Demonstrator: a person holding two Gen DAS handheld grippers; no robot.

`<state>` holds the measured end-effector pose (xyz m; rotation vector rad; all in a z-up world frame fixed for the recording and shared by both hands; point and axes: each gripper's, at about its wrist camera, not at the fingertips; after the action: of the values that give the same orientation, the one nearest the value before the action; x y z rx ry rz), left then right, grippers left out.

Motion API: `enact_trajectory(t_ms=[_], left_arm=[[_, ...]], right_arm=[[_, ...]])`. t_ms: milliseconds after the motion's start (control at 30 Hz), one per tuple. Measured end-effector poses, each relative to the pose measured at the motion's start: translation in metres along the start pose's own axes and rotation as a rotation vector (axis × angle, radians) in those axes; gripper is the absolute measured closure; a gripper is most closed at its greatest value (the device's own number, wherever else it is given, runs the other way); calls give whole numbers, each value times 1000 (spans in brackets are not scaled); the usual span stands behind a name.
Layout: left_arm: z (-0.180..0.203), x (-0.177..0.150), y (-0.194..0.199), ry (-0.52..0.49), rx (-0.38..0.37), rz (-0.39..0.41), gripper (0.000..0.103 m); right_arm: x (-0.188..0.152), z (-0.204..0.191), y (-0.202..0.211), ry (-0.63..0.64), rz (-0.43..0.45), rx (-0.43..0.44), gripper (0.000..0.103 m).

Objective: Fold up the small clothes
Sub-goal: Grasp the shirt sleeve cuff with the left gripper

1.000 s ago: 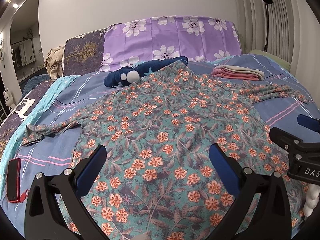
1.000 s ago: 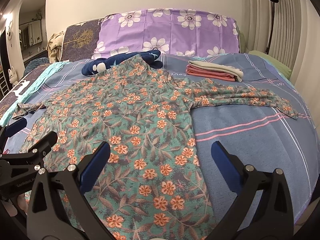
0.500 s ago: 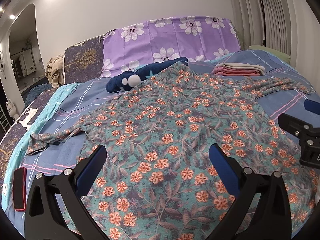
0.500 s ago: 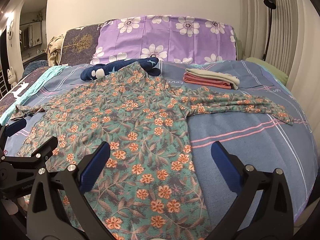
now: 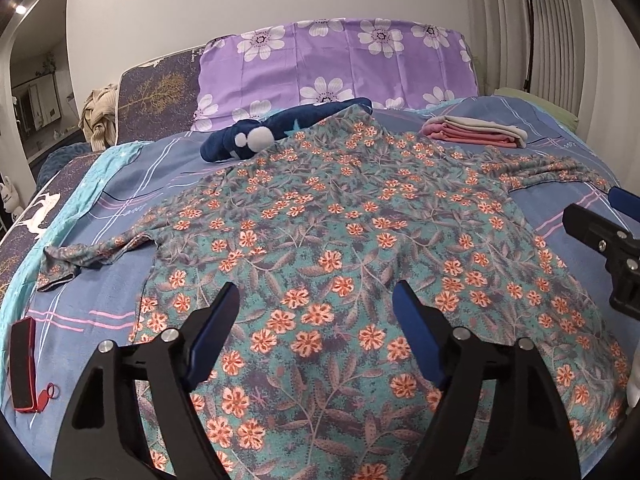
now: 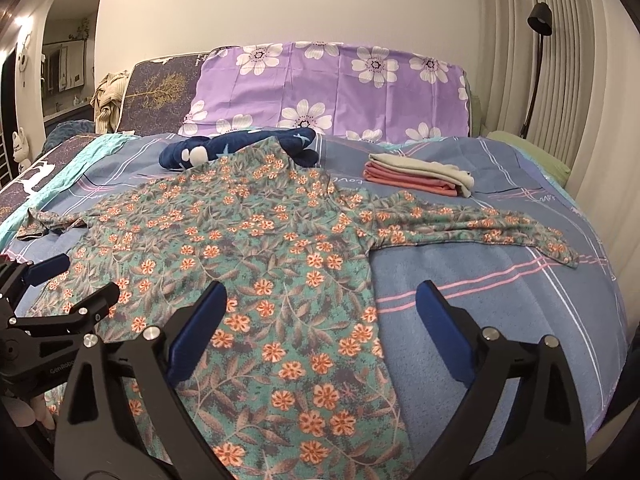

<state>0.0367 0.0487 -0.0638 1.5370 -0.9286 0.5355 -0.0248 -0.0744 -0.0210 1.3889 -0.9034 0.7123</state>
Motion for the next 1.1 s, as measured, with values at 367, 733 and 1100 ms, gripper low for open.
enact_trajectory(t_ms=[367,733,1100], left_arm=[[-23,-1,-13,23,-44,-39,56],[-107,-8,-31,163,-97,-67,60],[-325,-78,-72,537,263,-297,48]], right_arm=[[5,-19,-13,65,-49,47,32],[17,-26,-43,115,-82,22,44],[29,-12,-96,90,-174,-55,33]])
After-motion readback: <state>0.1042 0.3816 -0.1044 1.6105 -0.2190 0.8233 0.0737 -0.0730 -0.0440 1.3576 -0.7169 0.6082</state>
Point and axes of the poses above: each gripper's, at about its wrist camera, not at the fingertips, and y roughly against the way its jaws point, z to its right, x to its top, and after that the axes turned 7 degrees about -y, right-handed
